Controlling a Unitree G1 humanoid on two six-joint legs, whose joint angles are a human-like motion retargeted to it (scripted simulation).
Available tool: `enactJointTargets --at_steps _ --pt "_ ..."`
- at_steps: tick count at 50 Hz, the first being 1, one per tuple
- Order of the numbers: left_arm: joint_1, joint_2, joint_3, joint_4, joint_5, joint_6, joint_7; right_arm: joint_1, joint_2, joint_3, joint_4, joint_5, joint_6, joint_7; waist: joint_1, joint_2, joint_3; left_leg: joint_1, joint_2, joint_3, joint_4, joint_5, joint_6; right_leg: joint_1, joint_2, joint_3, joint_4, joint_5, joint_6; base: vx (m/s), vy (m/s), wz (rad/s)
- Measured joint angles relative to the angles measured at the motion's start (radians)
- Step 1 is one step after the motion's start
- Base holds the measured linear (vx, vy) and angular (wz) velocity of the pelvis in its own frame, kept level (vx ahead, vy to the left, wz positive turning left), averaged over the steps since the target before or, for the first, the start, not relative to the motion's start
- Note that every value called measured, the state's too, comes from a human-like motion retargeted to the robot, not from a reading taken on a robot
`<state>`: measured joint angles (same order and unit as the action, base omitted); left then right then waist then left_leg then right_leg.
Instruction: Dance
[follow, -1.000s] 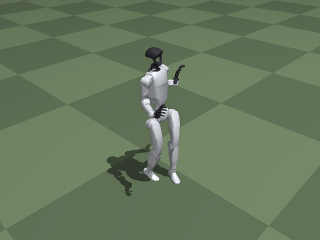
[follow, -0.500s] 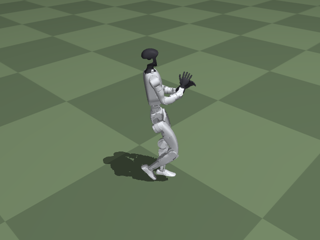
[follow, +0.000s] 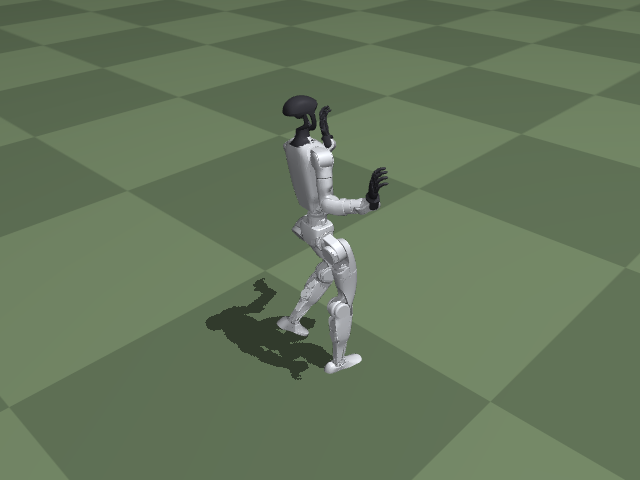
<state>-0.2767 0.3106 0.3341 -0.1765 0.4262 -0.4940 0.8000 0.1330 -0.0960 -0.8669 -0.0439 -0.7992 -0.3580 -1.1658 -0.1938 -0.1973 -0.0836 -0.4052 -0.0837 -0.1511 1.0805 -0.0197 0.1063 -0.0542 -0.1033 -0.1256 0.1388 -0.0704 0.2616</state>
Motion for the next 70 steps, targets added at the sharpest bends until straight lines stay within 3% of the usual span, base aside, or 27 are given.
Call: enactJointTargets --at_steps 3,5,8,10,12,15,17,20,23,27,30,35,38,40,41,42,45,50,53,55,56,61,63,65,67,68,70 --pt "0.166 0.007 0.056 -0.022 -0.010 -0.013 0.038 0.094 0.016 -0.085 0.100 -0.002 0.007 0.033 0.079 0.025 0.038 0.002 -0.010 0.070 -0.061 -0.089 -0.019 0.015 0.028 0.026 -0.006 -0.007 -0.025 -0.16 -0.19 -0.67" --pt "0.303 0.007 0.099 -0.037 0.010 -0.016 0.080 0.143 0.028 -0.091 0.171 0.027 -0.006 0.070 0.093 0.036 0.052 0.029 -0.042 0.094 -0.199 -0.114 -0.087 0.007 0.036 0.041 -0.003 -0.013 -0.054 -0.22 -0.07 -0.59" --pt "0.536 -0.024 0.144 -0.061 0.056 -0.001 0.069 0.241 0.031 -0.029 0.285 0.109 -0.099 0.183 0.133 0.080 0.069 0.122 -0.067 0.060 -0.541 -0.027 -0.196 -0.014 0.083 0.098 0.027 -0.029 -0.102 -0.16 -0.09 -1.02" --pt "0.668 -0.063 0.143 -0.059 0.069 0.017 0.027 0.327 0.016 0.038 0.336 0.156 -0.159 0.277 0.169 0.092 0.091 0.188 -0.107 0.039 -0.710 0.030 -0.077 -0.015 0.084 0.132 0.058 -0.045 -0.124 -0.11 -0.04 -1.04" --pt "0.769 -0.118 0.110 -0.047 0.078 0.014 0.001 0.406 -0.011 0.133 0.358 0.180 -0.213 0.357 0.172 0.115 0.112 0.296 0.007 0.306 -0.795 -0.031 -0.030 -0.033 0.088 0.151 0.118 -0.062 -0.137 -0.10 0.04 -0.73" --pt "0.875 -0.203 0.052 -0.008 0.099 -0.011 0.008 0.449 -0.049 0.310 0.362 0.140 -0.336 0.435 0.184 0.161 0.129 0.347 -0.031 0.184 -0.905 0.001 -0.084 -0.085 0.147 0.242 0.232 -0.071 -0.169 -0.13 0.04 -1.15" --pt "0.907 -0.244 -0.008 0.026 0.129 -0.042 0.033 0.425 -0.062 0.451 0.350 0.088 -0.427 0.440 0.171 0.183 0.110 0.327 -0.025 0.205 -0.924 0.005 -0.086 -0.151 0.175 0.272 0.332 -0.055 -0.212 -0.21 0.02 -0.98" --pt "0.885 -0.264 -0.139 0.088 0.196 -0.117 0.011 0.349 -0.062 0.676 0.324 -0.001 -0.506 0.443 0.168 0.214 0.104 0.334 0.007 0.277 -0.934 -0.015 -0.104 -0.266 0.221 0.270 0.534 0.056 -0.286 -0.17 -0.02 -0.91" --pt "0.748 -0.242 -0.314 0.194 0.179 -0.128 -0.139 0.194 -0.033 0.904 0.296 -0.060 -0.523 0.429 0.177 0.213 0.098 0.327 0.007 0.317 -0.932 -0.026 -0.103 -0.403 0.239 0.226 0.752 0.199 -0.390 -0.24 -0.08 -0.74" --pt "0.469 -0.211 -0.513 0.311 0.116 -0.060 -0.319 -0.065 0.002 1.105 0.227 -0.137 -0.522 0.429 0.185 0.173 0.075 0.300 -0.015 0.321 -0.902 -0.041 -0.091 -0.534 0.229 0.194 0.941 0.166 -0.391 -0.16 -0.11 -0.07" --pt "0.223 -0.240 -0.594 0.390 0.175 -0.033 -0.347 -0.210 0.006 1.150 0.140 -0.175 -0.452 0.415 0.186 0.150 0.063 0.297 -0.023 0.304 -0.874 -0.054 -0.063 -0.589 0.198 0.182 0.983 0.127 -0.399 0.03 -0.21 0.42" --pt "-0.118 -0.338 -0.600 0.443 0.352 0.105 -0.259 -0.395 0.037 1.047 0.012 -0.288 -0.199 0.431 0.103 0.122 0.057 0.351 -0.046 0.191 -0.870 -0.072 -0.029 -0.566 0.070 0.225 0.750 0.157 -0.384 0.09 -0.30 1.02" --pt "-0.227 -0.339 -0.526 0.401 0.361 0.136 -0.220 -0.461 0.041 0.937 -0.038 -0.272 -0.113 0.437 0.020 0.111 0.054 0.402 -0.034 0.132 -0.865 -0.085 -0.025 -0.462 -0.016 0.259 0.472 0.276 -0.354 0.15 -0.43 1.22" --pt "-0.271 -0.320 -0.469 0.351 0.332 0.132 -0.195 -0.492 0.035 0.858 -0.072 -0.249 -0.089 0.433 -0.031 0.090 0.048 0.435 -0.028 0.098 -0.846 -0.108 -0.026 -0.350 -0.091 0.252 0.280 0.354 -0.203 0.18 -0.49 1.19" --pt "-0.282 -0.299 -0.440 0.318 0.312 0.127 -0.189 -0.497 0.025 0.813 -0.088 -0.231 -0.080 0.426 -0.058 0.083 0.044 0.443 -0.016 0.076 -0.824 -0.122 -0.028 -0.287 -0.089 0.298 0.233 0.306 -0.089 0.14 -0.58 1.14" --pt "-0.289 -0.275 -0.411 0.283 0.291 0.123 -0.184 -0.498 0.012 0.767 -0.103 -0.211 -0.072 0.417 -0.081 0.076 0.038 0.449 -0.002 0.055 -0.799 -0.136 -0.030 -0.232 -0.096 0.290 0.198 0.247 -0.018 0.11 -0.68 0.99" --pt "-0.279 -0.201 -0.320 0.161 0.232 0.113 -0.176 -0.450 -0.034 0.618 -0.153 -0.129 -0.056 0.359 -0.118 0.046 0.007 0.433 0.041 0.011 -0.688 -0.155 -0.039 -0.129 -0.145 0.029 0.136 0.113 -0.048 0.11 -0.66 0.74" --pt "-0.205 -0.163 -0.253 -0.042 0.138 0.042 -0.065 -0.245 -0.066 0.265 -0.206 -0.030 -0.119 0.206 -0.082 0.045 -0.011 0.240 0.187 -0.052 -0.326 -0.093 -0.045 -0.088 -0.037 0.050 0.099 0.056 0.000 -0.11 -0.66 0.87" --pt "-0.126 -0.126 -0.181 -0.113 0.083 -0.034 0.055 -0.110 -0.032 0.120 -0.187 0.024 -0.140 0.086 -0.024 0.042 -0.004 0.140 0.174 -0.061 -0.130 -0.021 0.044 -0.076 -0.005 0.048 0.098 0.039 0.000 -0.07 -0.40 -0.25" --pt "-0.051 -0.106 -0.134 -0.143 0.079 -0.059 0.142 -0.026 0.002 0.043 -0.145 0.044 -0.151 0.038 0.015 0.048 0.012 0.096 0.209 0.001 -0.037 0.022 0.156 -0.066 0.014 0.060 0.105 0.034 -0.002 -0.06 -0.27 -0.64" --pt "0.000 -0.086 -0.099 -0.157 0.086 -0.050 0.174 0.003 0.013 0.017 -0.112 0.037 -0.153 0.047 0.028 0.050 0.013 0.085 0.201 0.011 -0.021 0.020 0.156 -0.071 0.025 0.079 0.106 0.034 -0.011 -0.12 -0.14 -0.76" --pt "0.336 0.011 0.034 -0.215 0.131 -0.016 0.264 0.170 0.023 -0.077 0.070 -0.011 -0.176 0.148 0.037 0.050 0.016 0.085 0.066 -0.042 -0.075 -0.052 0.010 -0.091 0.008 0.124 0.111 0.039 -0.014 -0.08 -0.05 -0.64" --pt "0.491 0.044 0.048 -0.225 0.127 -0.034 0.226 0.239 0.023 -0.089 0.157 0.005 -0.203 0.204 0.053 0.061 0.026 0.102 0.049 -0.085 -0.122 -0.128 -0.026 -0.090 0.013 0.155 0.112 0.044 -0.014 0.03 0.06 -0.80" --pt "0.626 0.074 0.044 -0.216 0.100 -0.063 0.160 0.295 0.026 -0.083 0.247 0.040 -0.251 0.269 0.083 0.073 0.044 0.148 0.004 -0.171 -0.214 -0.152 -0.115 -0.093 0.021 0.194 0.113 0.056 -0.019 0.02 0.14 -1.21" --pt "0.729 0.085 0.027 -0.184 0.078 -0.090 0.090 0.344 0.025 -0.052 0.317 0.077 -0.304 0.339 0.137 0.079 0.070 0.225 -0.110 -0.322 -0.338 -0.122 -0.209 -0.102 0.022 0.251 0.113 0.076 -0.029 0.01 0.27 -1.82" --pt "0.774 0.088 0.010 -0.160 0.067 -0.106 0.054 0.366 0.025 -0.029 0.351 0.102 -0.329 0.377 0.166 0.080 0.085 0.267 -0.163 -0.400 -0.401 -0.094 -0.223 -0.106 0.019 0.279 0.113 0.089 -0.034 -0.01 0.35 -1.85" --pt "0.851 0.091 -0.042 -0.105 0.038 -0.147 0.004 0.405 0.023 0.028 0.412 0.154 -0.393 0.459 0.195 0.059 0.120 0.313 -0.206 -0.339 -0.420 -0.143 -0.111 -0.099 -0.028 0.320 0.104 0.119 -0.035 -0.02 0.41 -1.71"
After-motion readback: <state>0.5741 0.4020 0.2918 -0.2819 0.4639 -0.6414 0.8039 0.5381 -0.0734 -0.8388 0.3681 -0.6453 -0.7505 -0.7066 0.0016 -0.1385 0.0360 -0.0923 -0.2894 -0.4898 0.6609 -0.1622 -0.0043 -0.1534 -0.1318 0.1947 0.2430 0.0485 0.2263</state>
